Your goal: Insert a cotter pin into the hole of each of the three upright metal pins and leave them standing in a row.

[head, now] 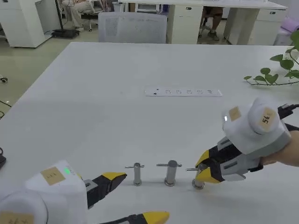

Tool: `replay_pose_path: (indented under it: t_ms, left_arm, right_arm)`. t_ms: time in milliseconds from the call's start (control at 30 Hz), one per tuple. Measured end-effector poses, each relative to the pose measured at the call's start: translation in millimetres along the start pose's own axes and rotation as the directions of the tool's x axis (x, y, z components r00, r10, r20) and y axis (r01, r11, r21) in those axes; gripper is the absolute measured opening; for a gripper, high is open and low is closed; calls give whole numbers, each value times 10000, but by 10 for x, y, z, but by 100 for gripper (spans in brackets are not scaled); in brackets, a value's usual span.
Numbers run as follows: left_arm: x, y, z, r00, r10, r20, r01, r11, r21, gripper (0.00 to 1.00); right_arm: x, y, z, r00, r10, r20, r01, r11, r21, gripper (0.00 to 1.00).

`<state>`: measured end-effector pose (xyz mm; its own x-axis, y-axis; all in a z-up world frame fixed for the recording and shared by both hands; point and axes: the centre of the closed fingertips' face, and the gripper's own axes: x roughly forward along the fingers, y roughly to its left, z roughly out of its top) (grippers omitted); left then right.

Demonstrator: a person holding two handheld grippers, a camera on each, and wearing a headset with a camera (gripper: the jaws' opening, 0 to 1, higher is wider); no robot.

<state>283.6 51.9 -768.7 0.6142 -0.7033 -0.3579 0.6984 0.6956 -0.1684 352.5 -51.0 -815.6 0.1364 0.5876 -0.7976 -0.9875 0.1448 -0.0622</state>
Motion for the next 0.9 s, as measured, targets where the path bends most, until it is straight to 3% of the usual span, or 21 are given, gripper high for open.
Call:
replay_pose_path:
  t_ms: [433,900]
  left_arm:
    - [-19,45,-24,9999,165,-48,-165,9999,-2,68]
    - [-59,116,-49,9994,328,-134,-328,9995,-44,70]
  right_arm:
    - [19,-132,-118,9998,101,-184,-100,9999,84,14]
    - [24,-124,-139,9992,407,-45,-407,9991,103,14]
